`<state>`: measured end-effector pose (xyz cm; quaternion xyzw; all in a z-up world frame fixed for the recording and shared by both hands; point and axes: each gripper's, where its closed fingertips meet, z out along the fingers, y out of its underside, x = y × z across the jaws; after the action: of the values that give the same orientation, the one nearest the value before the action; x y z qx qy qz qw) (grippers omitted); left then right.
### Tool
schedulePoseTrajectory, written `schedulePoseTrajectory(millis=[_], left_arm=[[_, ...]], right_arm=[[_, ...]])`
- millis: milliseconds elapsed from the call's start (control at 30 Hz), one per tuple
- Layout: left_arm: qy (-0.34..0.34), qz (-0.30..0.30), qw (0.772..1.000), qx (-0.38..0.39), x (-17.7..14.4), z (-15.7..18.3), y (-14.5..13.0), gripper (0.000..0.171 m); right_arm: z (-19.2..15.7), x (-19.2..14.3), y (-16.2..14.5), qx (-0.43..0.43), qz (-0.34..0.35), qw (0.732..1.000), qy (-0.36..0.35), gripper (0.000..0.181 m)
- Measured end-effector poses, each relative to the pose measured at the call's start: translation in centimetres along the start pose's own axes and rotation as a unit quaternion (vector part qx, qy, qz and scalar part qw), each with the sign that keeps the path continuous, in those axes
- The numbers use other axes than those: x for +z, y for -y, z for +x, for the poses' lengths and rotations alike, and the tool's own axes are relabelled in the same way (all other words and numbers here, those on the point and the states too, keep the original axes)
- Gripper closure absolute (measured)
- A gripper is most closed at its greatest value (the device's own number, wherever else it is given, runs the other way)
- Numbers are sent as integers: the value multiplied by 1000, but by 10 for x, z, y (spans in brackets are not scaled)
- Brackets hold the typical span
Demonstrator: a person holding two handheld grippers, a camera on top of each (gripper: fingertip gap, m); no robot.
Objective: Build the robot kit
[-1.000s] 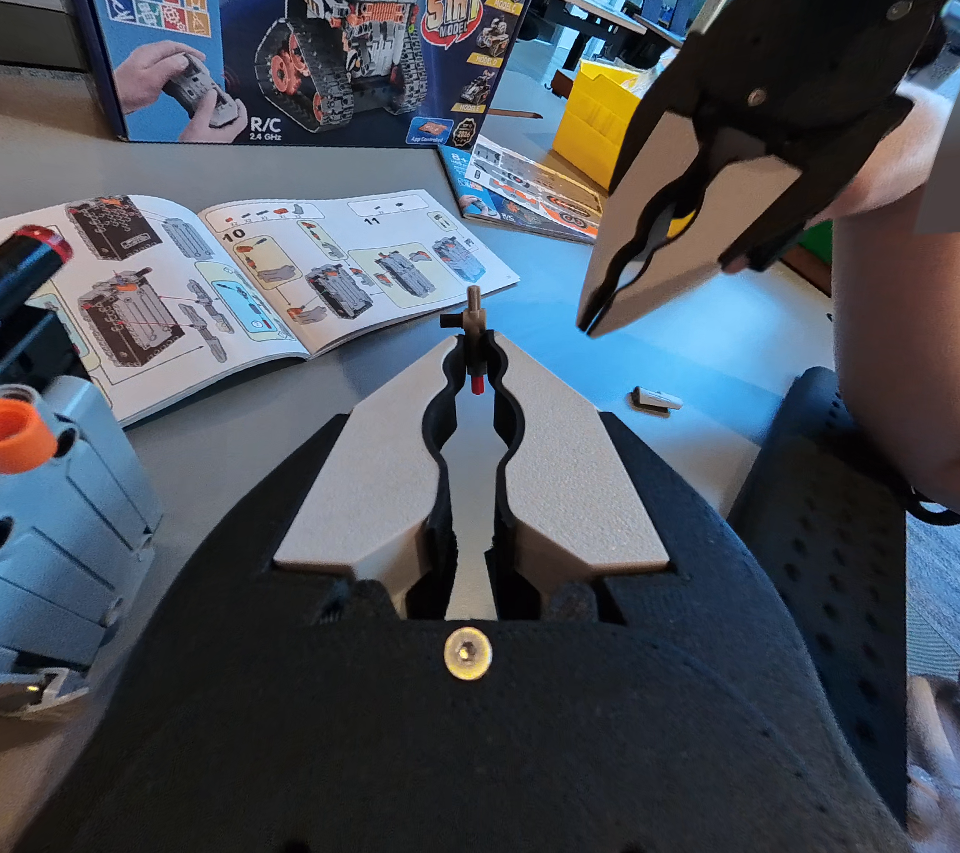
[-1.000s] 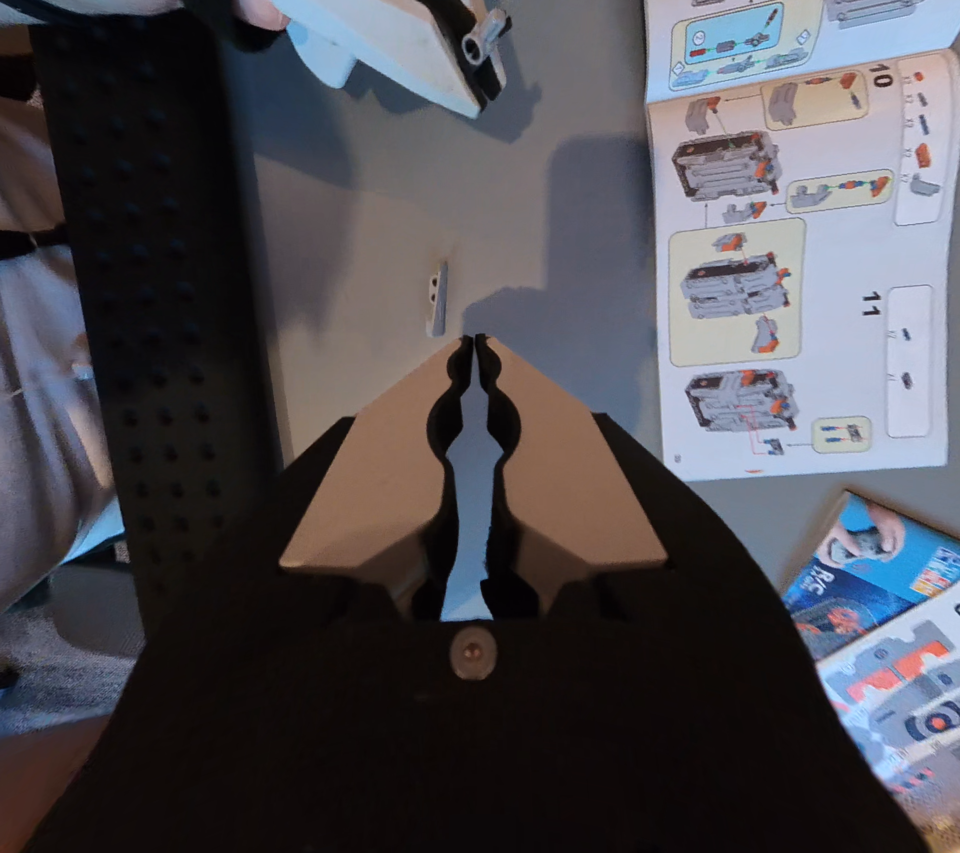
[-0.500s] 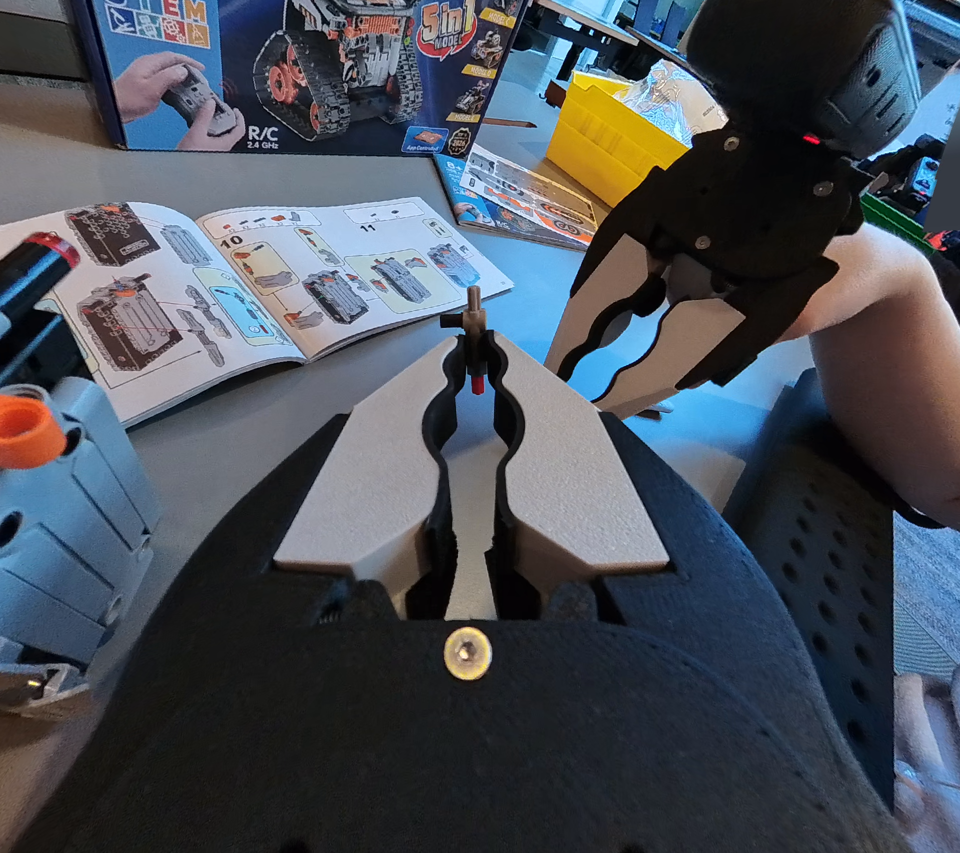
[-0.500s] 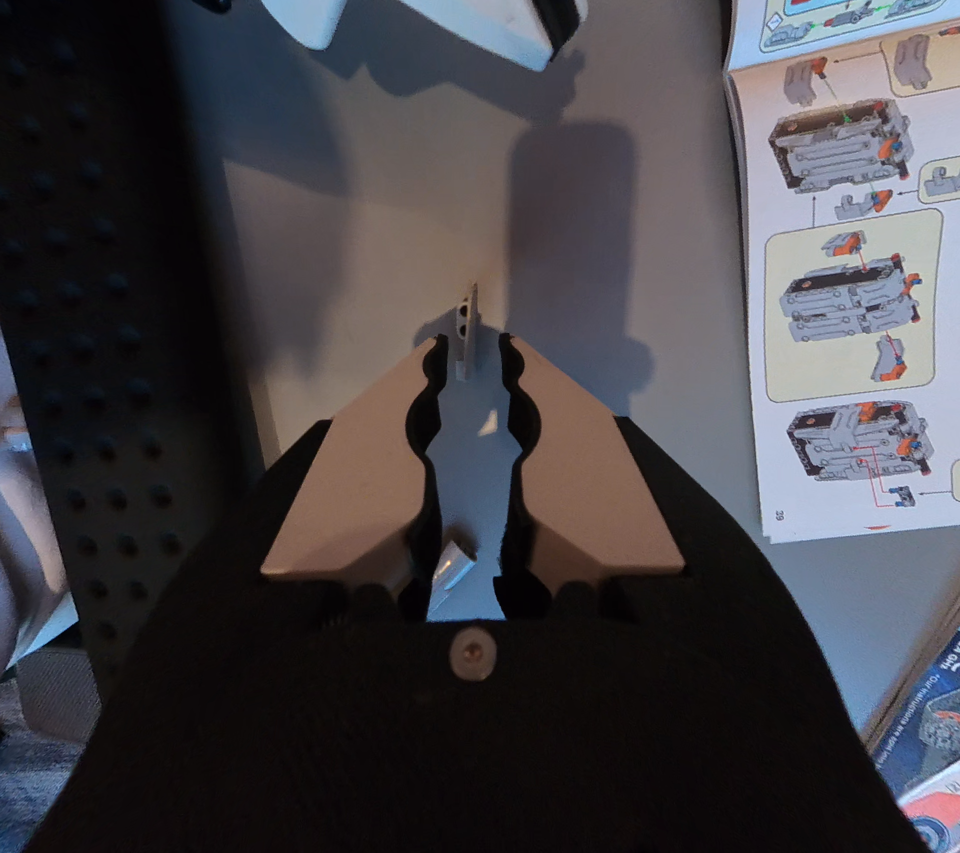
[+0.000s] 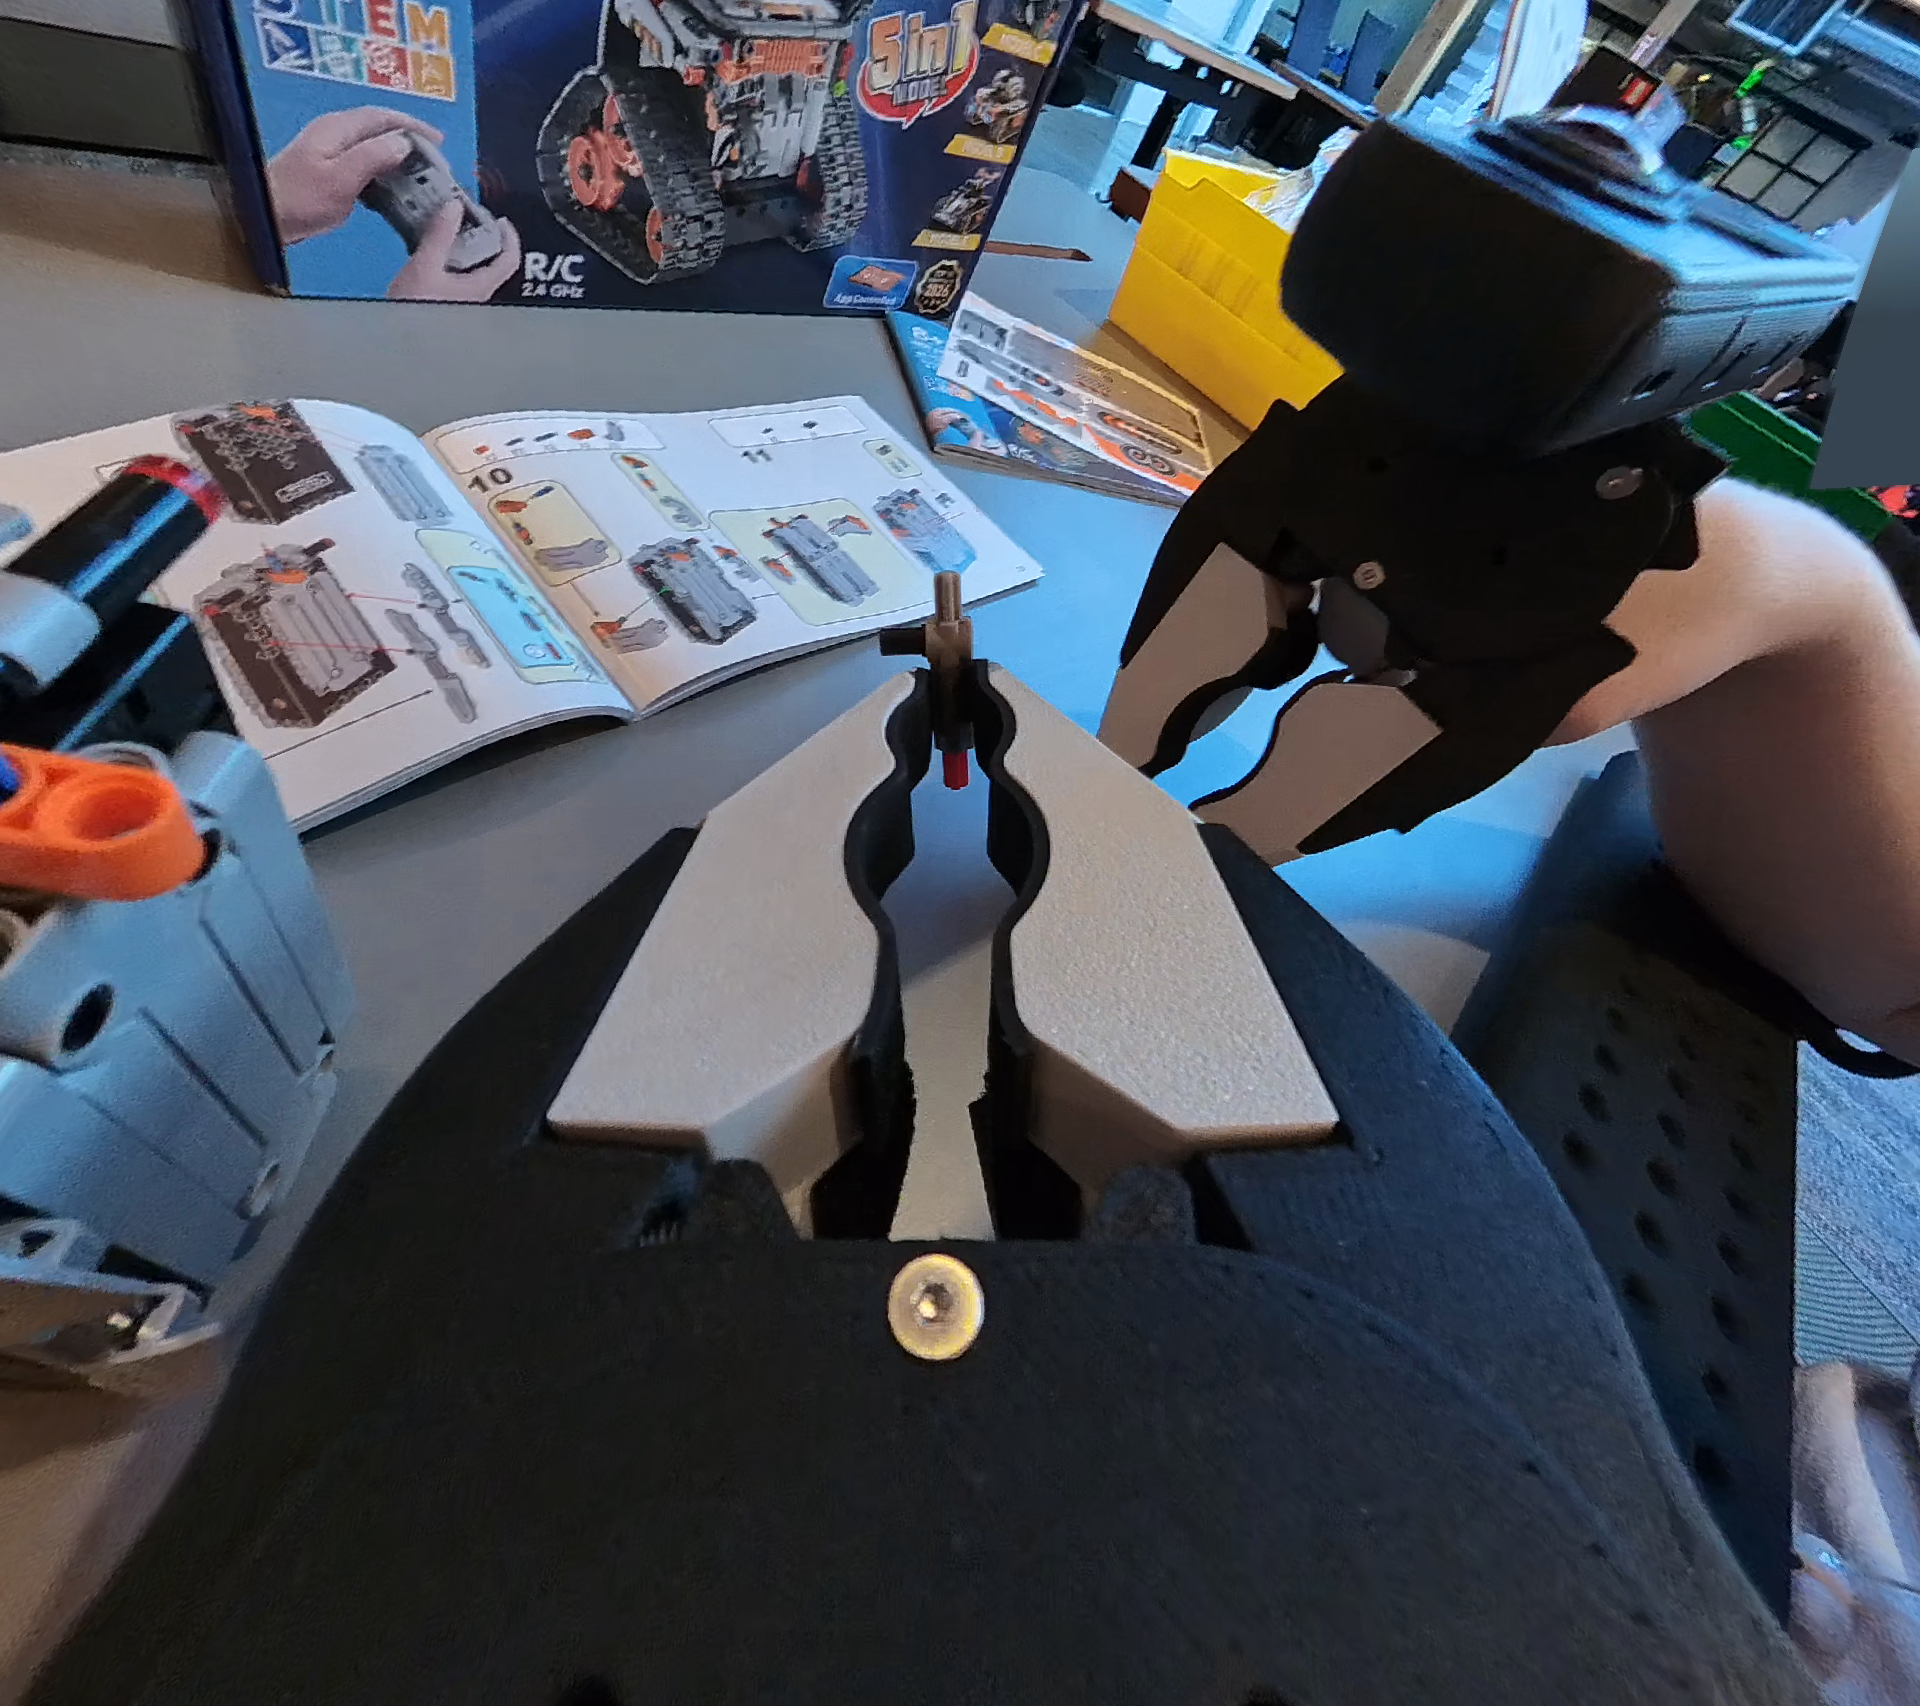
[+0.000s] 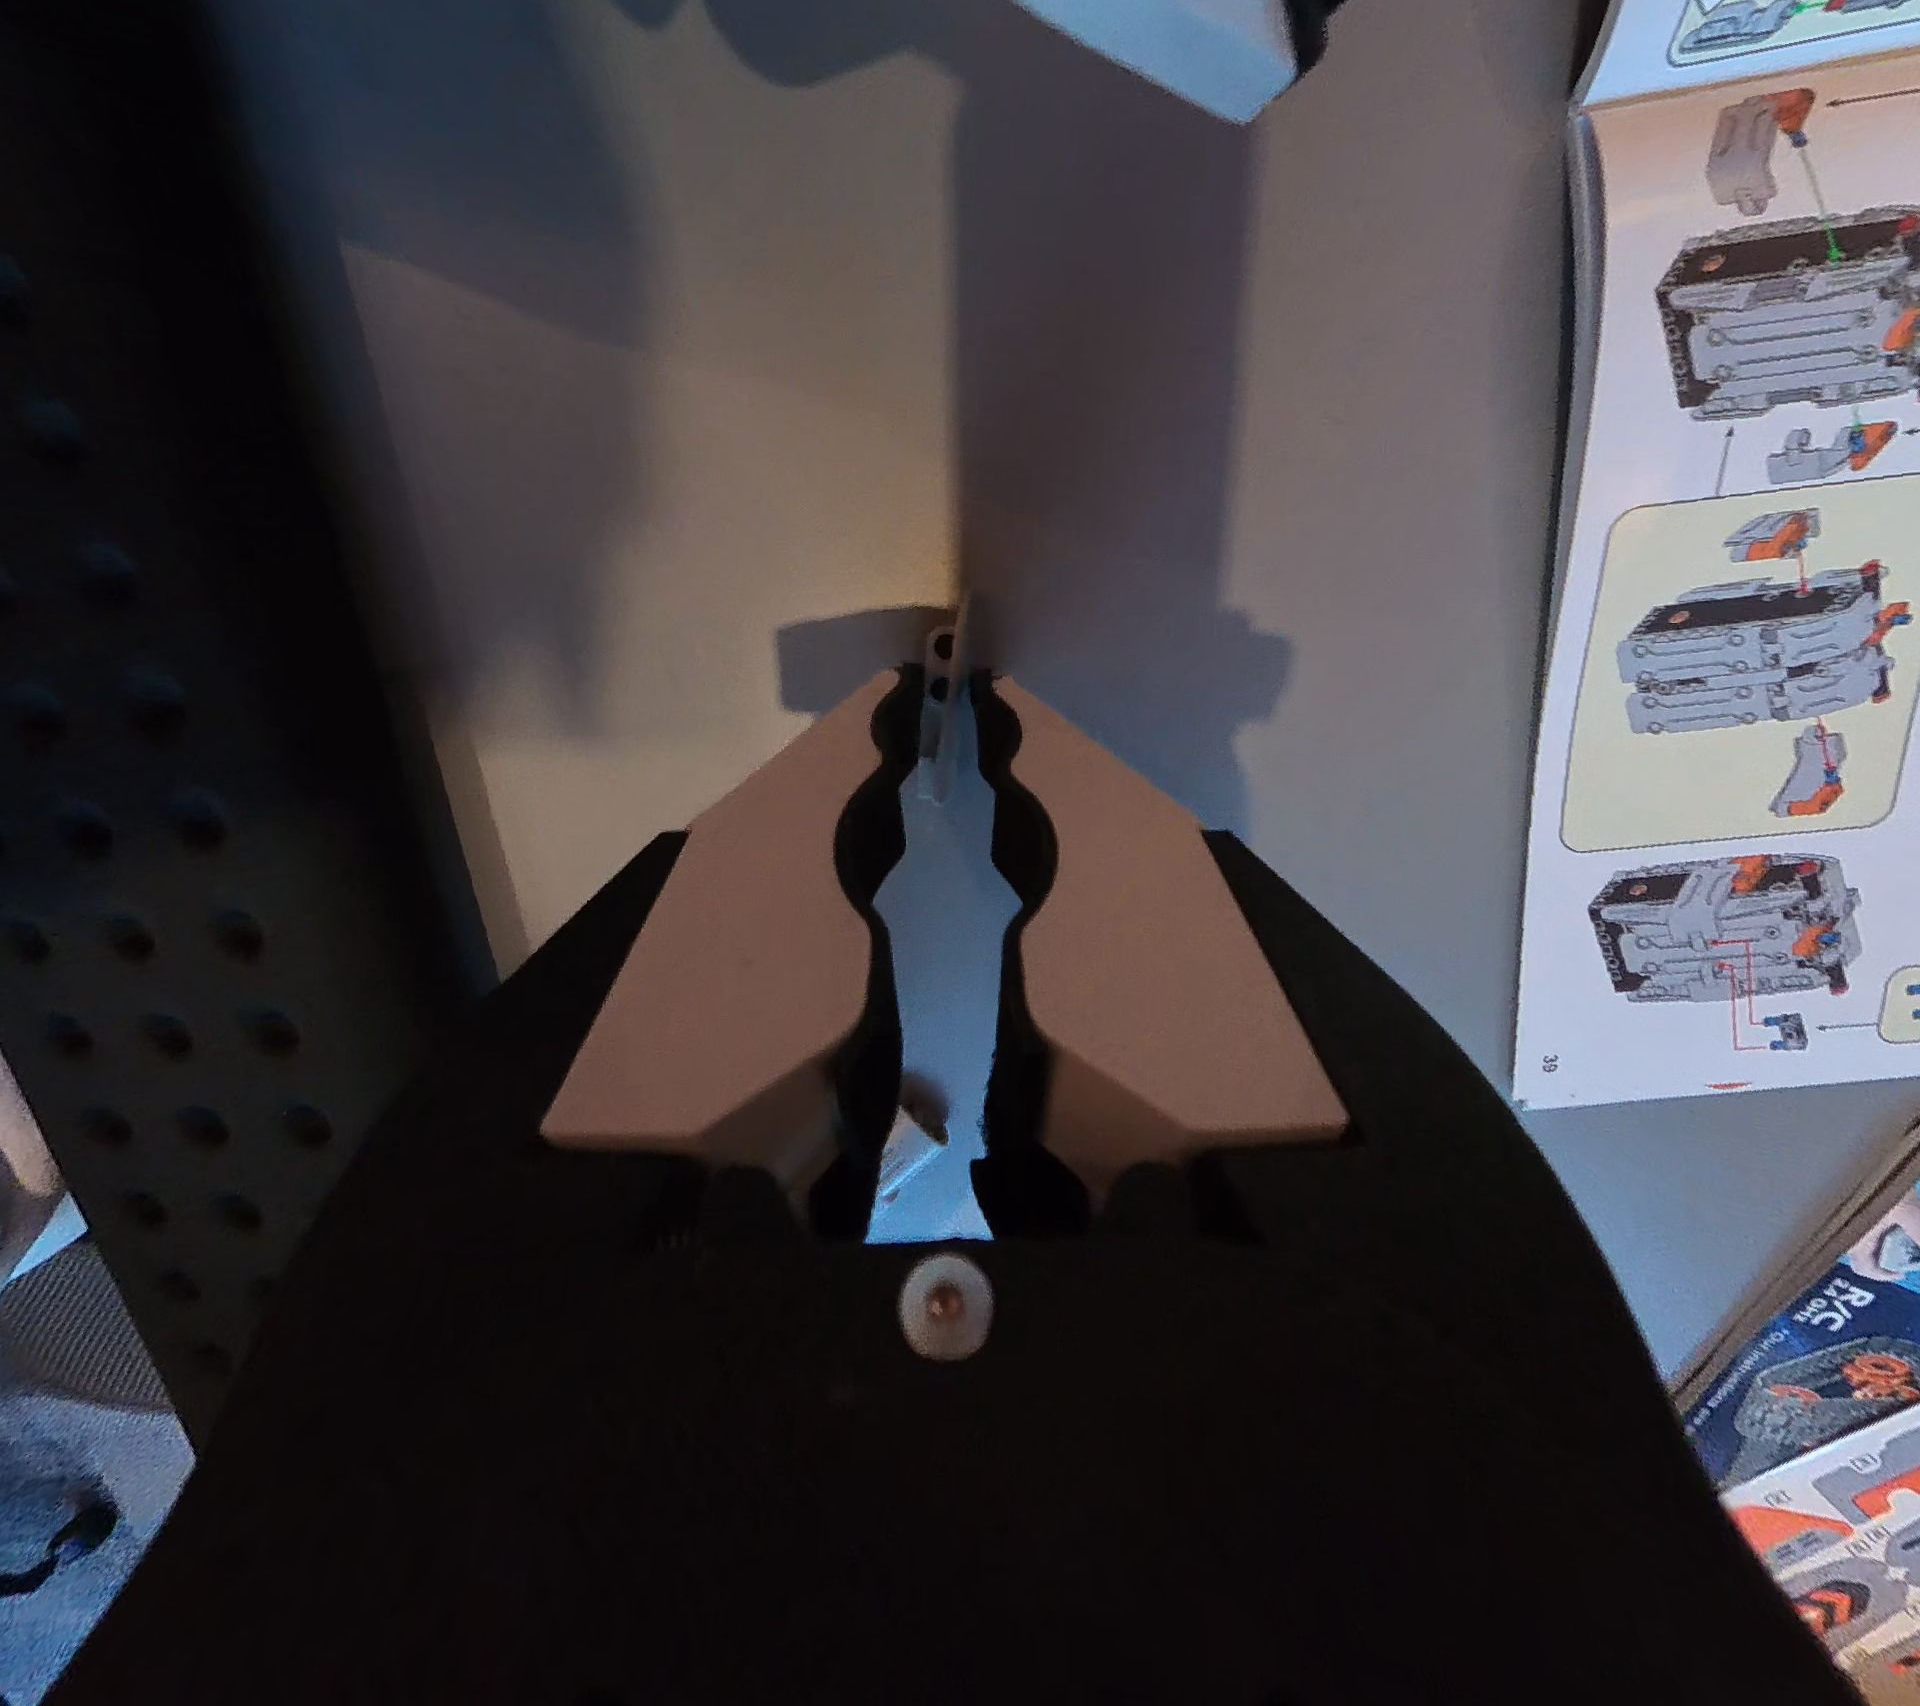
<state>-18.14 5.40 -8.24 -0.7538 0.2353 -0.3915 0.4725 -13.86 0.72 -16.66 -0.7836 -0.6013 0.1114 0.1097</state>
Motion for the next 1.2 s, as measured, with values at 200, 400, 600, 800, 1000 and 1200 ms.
schedulePoseTrajectory(millis=[200,400,600,800,1000,1200], left_arm=[[9,-4,1000,-6,0,-5,-2,167],[5,-5,1000,0,1,-2,-2,167],[19,-17,999,29,6,-1,-6,167],[33,-26,998,49,11,-3,-8,167],[17,-20,999,27,16,7,-3,167],[52,49,991,114,-9,16,75,167]], right_arm=[[0,-2,-4,-7,-16,1000,13,176],[49,-84,41,66,246,967,-23,177],[93,-253,54,132,626,764,-78,177],[116,-286,26,191,708,670,-117,177],[112,-307,40,214,731,636,-120,177],[91,-348,66,182,757,616,-121,176]])
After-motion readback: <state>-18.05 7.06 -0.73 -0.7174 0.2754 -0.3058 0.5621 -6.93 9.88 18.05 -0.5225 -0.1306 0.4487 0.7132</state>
